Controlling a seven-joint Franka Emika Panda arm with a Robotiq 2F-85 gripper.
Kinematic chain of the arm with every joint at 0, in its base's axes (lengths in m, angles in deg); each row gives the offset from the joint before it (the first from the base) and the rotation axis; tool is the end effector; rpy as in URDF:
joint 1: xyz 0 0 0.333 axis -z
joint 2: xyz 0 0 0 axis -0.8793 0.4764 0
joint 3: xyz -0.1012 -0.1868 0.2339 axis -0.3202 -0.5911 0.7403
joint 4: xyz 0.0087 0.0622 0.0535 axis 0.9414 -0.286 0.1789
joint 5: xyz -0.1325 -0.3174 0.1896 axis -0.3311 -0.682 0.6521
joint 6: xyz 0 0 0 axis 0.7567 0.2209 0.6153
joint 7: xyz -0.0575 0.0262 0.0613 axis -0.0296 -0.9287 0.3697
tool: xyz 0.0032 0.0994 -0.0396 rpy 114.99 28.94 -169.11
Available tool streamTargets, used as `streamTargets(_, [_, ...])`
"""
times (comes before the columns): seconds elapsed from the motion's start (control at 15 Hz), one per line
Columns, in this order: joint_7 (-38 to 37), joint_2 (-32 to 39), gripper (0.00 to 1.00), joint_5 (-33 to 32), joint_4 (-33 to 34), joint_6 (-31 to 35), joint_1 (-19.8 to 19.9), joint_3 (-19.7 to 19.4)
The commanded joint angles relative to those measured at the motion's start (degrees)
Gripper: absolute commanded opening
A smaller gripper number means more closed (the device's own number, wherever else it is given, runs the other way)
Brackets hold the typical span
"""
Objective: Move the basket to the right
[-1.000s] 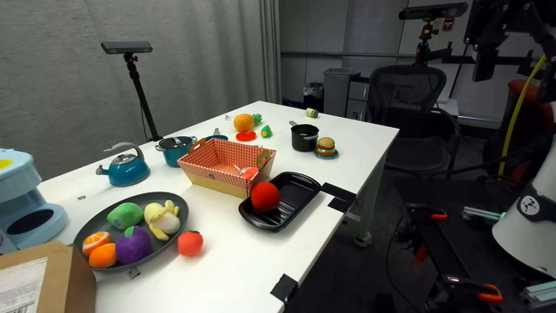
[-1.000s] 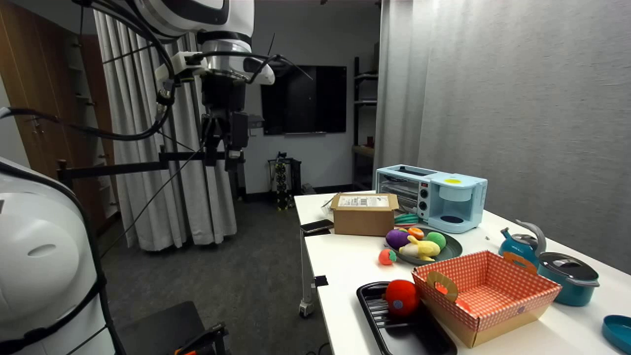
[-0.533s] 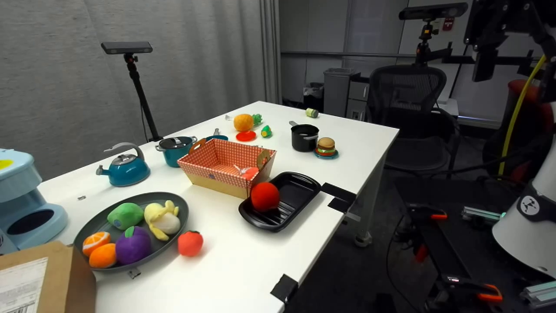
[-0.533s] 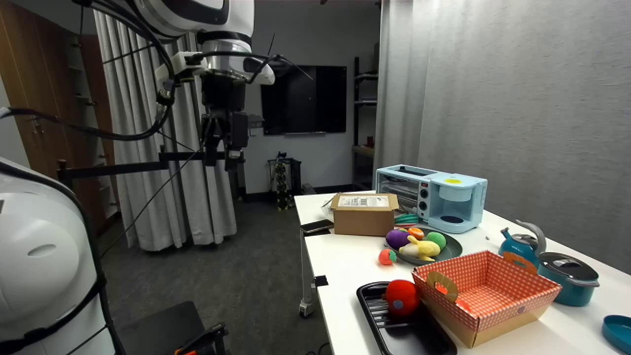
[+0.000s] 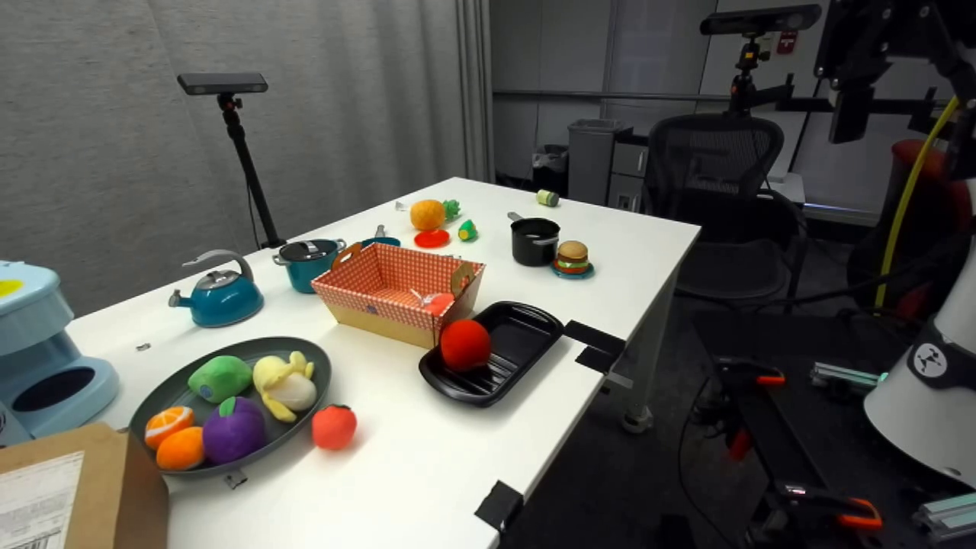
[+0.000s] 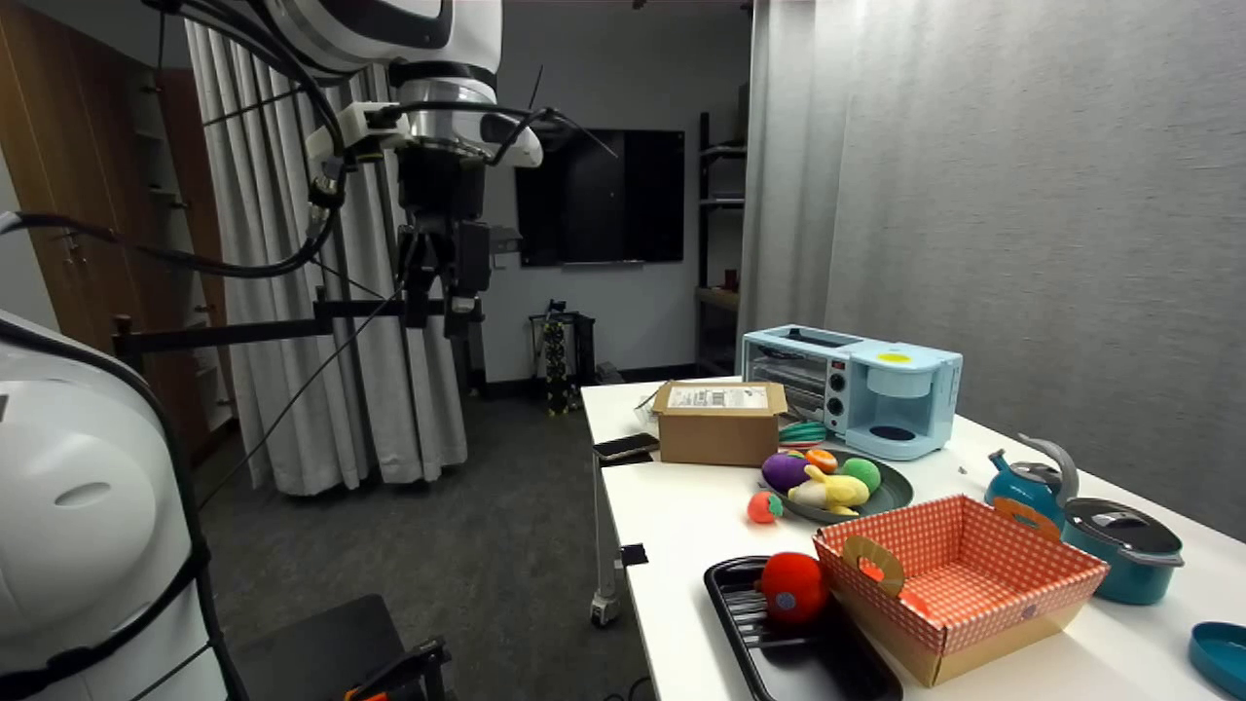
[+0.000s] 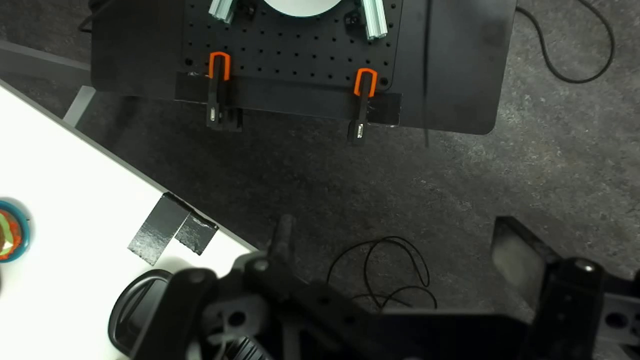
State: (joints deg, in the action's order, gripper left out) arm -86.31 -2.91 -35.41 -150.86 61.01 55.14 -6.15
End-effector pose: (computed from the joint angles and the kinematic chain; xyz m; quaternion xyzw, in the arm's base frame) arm 0.2818 0.0968 0.5157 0.9950 0.0493 -0.0830 0.0263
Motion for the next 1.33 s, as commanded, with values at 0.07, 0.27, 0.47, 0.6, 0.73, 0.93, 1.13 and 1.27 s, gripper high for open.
streamTargets(0.07, [-0.03, 0.05, 1.0, -0.02, 0.1, -0.09, -0.04, -0.02])
streamTargets(0.27, [-0.03, 0.05, 1.0, -0.02, 0.1, -0.09, -0.04, -0.02])
streamTargets(0.47, [-0.03, 0.05, 1.0, -0.02, 0.1, -0.09, -0.03, -0.02])
streamTargets(0.6, [-0.03, 0.05, 1.0, -0.02, 0.1, -0.09, -0.03, -0.02])
streamTargets(0.73, [-0.03, 0.05, 1.0, -0.02, 0.1, -0.09, -0.04, -0.02])
streamTargets(0.93, [-0.03, 0.05, 1.0, -0.02, 0.1, -0.09, -0.04, -0.02])
streamTargets(1.13, [-1.2, 0.04, 1.0, -0.94, 0.35, 0.87, 0.43, 0.78])
streamTargets(1.27, [-1.32, 0.53, 1.0, -1.11, 0.85, 0.86, 0.4, 0.92])
